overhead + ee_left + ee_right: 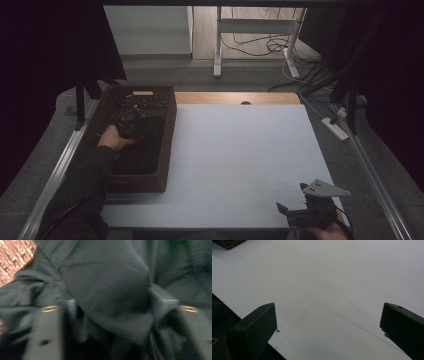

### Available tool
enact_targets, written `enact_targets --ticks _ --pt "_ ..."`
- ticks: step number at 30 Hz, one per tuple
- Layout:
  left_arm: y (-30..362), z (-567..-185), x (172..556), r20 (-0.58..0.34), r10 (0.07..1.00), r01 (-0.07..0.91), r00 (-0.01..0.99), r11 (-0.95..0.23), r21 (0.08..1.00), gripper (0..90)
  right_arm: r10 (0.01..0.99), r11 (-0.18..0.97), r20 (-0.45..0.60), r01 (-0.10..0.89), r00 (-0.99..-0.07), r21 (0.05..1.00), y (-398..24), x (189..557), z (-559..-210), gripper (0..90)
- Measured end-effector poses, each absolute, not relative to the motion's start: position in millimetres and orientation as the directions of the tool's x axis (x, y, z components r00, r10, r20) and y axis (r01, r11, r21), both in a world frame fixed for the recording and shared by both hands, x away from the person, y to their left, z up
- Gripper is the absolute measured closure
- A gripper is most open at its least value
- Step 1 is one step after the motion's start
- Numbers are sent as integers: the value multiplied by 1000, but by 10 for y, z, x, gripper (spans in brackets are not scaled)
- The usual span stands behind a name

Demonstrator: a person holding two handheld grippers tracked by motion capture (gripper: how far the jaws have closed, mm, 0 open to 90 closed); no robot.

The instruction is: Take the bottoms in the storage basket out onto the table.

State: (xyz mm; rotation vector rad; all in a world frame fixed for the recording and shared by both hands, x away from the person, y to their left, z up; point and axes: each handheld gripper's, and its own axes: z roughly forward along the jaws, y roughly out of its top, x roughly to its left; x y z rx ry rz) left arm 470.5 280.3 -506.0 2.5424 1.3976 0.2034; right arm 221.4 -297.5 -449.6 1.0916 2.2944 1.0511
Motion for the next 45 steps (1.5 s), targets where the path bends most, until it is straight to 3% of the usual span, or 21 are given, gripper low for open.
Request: enact_targets --ticks 1,7,21,35,45 --pt "2822 -5066 4703 0 850 817 527 -507 274 639 783 416 -27 492 -621 765 -2975 2215 -4497 13" --pt "2826 -5054 4702 -22 847 820 530 -507 265 710 781 418 -28 490 -623 765 -2974 2213 -4497 13" --pt "2862 -4925 4744 -127 894 885 430 -389 257 753 784 412 -24 490 -621 768 -2980 2214 -4494 13" --pt "2934 -4631 4631 -204 882 858 426 -323 399 794 785 411 -22 495 -619 766 -2977 2218 -4494 13" --pt "3010 -4337 4500 -202 878 819 434 -291 494 794 785 414 -25 495 -619 764 -2973 2219 -4495 13"
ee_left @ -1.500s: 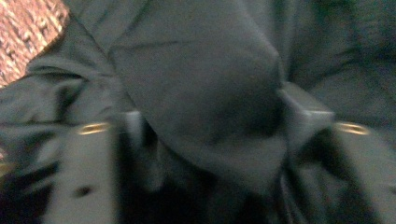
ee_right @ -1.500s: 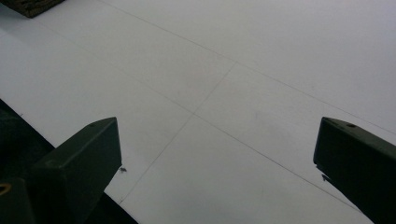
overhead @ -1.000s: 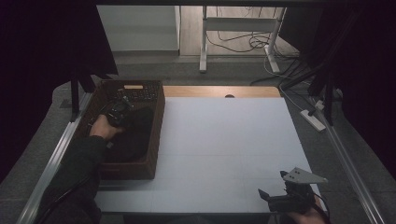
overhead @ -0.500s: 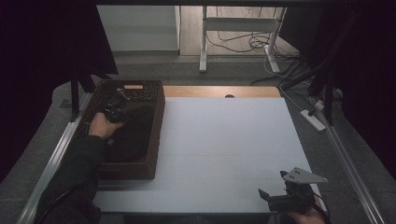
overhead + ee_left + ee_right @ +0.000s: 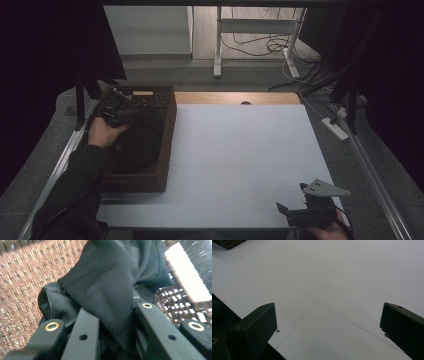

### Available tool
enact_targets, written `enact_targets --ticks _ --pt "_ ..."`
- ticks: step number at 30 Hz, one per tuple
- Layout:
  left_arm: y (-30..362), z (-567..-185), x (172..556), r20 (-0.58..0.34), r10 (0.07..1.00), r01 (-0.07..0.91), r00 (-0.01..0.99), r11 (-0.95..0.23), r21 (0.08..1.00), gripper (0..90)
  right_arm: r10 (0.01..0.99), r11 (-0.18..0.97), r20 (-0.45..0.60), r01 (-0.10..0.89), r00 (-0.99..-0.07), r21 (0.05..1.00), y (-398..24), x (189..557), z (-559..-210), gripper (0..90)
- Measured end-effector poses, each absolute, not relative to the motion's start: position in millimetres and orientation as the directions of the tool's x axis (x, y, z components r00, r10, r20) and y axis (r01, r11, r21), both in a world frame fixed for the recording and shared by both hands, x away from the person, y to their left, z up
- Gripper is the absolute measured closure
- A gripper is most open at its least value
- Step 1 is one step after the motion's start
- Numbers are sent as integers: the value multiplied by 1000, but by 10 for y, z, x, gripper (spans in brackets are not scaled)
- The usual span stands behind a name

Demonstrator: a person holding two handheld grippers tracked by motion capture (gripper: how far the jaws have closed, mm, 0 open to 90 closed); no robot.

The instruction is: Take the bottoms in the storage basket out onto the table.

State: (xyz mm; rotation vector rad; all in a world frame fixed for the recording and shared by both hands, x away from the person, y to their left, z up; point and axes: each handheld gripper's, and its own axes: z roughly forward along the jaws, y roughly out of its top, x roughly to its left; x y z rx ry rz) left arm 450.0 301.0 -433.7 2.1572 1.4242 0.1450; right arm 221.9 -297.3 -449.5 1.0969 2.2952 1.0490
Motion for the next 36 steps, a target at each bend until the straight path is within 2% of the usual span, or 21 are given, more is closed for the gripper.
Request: enact_targets --ticks 11,16,36 --pt "3086 -3988 4406 -152 900 783 408 -260 566 794 785 415 -24 496 -619 763 -2971 2221 -4497 13" --pt "3165 -3880 4396 -162 909 775 384 -222 592 794 784 416 -25 496 -621 762 -2970 2223 -4496 13" --pt "3124 -3333 4297 -160 890 717 427 -226 659 794 784 415 -23 497 -620 762 -2970 2225 -4497 13"
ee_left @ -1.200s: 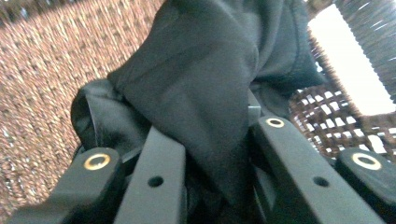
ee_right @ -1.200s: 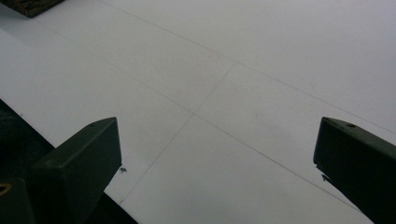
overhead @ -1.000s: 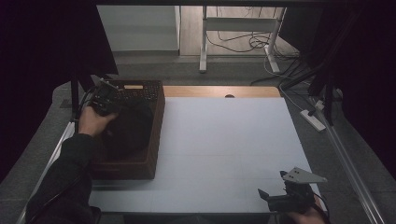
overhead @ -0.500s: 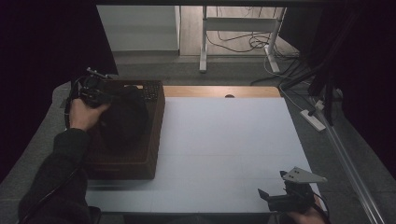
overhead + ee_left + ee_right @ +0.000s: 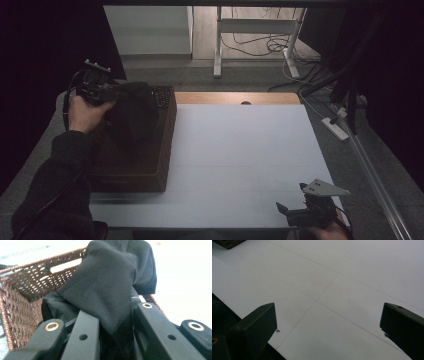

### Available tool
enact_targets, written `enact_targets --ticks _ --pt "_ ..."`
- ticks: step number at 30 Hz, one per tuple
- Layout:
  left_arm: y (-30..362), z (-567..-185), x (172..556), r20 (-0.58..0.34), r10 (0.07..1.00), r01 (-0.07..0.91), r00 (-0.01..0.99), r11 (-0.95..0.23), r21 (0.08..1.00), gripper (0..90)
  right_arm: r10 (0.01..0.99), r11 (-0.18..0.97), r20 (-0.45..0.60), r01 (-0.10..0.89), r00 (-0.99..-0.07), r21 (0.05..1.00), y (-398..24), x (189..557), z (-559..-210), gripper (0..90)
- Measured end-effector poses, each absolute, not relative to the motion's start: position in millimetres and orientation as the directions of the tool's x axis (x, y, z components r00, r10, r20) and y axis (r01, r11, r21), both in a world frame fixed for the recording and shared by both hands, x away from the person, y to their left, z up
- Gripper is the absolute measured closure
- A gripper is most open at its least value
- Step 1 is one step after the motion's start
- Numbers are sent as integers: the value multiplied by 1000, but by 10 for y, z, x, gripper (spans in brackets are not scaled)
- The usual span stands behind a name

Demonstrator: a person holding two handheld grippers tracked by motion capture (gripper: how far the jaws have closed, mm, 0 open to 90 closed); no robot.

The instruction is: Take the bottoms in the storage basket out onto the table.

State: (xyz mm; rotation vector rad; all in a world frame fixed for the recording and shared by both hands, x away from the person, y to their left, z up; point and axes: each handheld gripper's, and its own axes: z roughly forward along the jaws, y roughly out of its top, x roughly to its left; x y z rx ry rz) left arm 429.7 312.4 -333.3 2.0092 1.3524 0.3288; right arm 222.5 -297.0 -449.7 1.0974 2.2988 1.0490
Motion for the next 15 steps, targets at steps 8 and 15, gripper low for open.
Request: enact_targets --ticks 8,15 --pt "3037 -3152 4253 -162 873 694 459 -239 680 793 784 417 -24 497 -620 761 -2971 2223 -4495 13" --pt "2959 -2985 4213 -165 855 667 491 -247 703 794 784 416 -24 496 -621 762 -2971 2223 -4494 13"
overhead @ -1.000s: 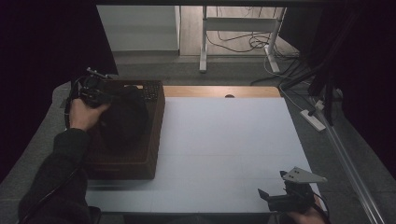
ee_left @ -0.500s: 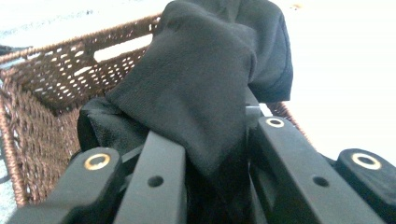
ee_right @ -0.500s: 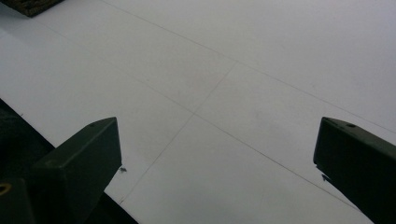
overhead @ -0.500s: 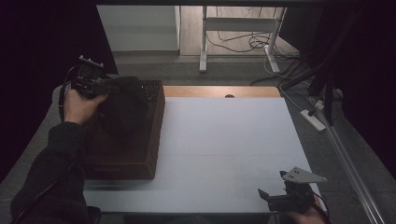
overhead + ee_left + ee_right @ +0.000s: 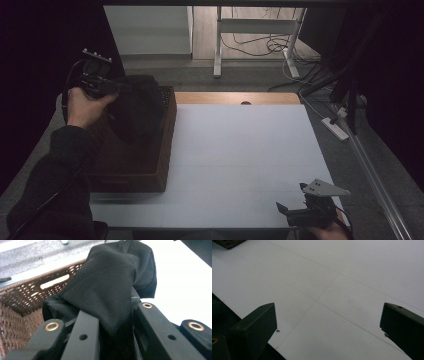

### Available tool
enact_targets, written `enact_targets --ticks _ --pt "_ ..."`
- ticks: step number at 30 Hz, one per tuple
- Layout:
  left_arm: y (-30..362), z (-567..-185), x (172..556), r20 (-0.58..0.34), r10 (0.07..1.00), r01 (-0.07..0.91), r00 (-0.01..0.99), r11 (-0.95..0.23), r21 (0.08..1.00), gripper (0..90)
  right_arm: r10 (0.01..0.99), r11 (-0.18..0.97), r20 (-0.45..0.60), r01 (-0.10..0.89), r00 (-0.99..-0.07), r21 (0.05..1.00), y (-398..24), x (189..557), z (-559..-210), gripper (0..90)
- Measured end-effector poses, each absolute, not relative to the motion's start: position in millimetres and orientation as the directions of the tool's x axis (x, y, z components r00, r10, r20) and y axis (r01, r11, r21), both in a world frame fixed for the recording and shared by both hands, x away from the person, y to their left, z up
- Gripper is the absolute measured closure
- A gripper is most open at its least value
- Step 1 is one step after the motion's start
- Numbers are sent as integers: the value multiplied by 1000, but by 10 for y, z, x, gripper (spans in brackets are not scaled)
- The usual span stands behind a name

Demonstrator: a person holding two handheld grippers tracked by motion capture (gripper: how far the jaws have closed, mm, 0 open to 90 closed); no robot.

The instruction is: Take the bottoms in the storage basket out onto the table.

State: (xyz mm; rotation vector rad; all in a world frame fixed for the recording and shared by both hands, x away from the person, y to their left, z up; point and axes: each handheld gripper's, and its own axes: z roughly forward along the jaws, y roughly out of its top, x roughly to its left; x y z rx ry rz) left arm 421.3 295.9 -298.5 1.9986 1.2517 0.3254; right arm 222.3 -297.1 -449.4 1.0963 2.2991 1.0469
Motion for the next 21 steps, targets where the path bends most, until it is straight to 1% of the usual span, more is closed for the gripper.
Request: enact_targets --ticks 10,21 --pt "2824 -2786 4171 -174 821 628 544 -261 734 793 782 417 -24 495 -622 762 -2968 2223 -4496 13" --pt "2563 -2608 4150 -175 771 579 612 -287 763 792 782 419 -25 495 -623 761 -2970 2222 -4495 13"
